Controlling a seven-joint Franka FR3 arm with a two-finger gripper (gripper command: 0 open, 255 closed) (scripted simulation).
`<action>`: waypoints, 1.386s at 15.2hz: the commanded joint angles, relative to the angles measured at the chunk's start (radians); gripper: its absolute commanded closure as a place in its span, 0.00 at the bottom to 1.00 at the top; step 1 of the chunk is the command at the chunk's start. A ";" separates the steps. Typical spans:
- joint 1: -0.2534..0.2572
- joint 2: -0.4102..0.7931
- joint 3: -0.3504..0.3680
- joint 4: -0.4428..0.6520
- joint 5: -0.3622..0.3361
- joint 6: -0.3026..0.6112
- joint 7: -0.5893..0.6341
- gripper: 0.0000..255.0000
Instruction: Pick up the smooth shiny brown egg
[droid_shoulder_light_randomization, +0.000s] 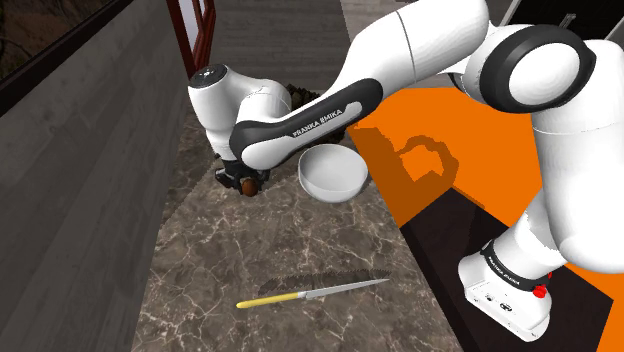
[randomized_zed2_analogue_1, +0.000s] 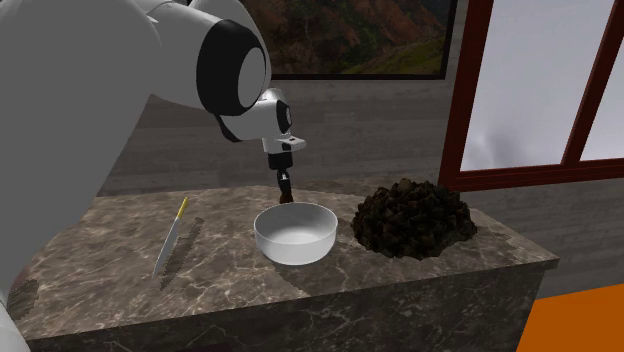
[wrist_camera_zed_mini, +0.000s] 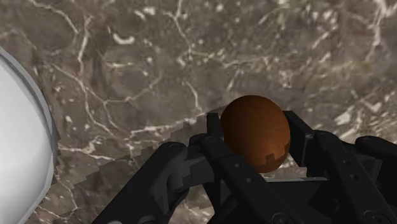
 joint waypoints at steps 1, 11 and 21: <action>0.000 0.000 0.000 0.000 0.000 0.000 0.000 1.00; -0.005 -0.037 0.012 0.022 0.019 -0.055 -0.018 1.00; -0.007 -0.082 0.026 0.075 0.044 -0.147 -0.044 1.00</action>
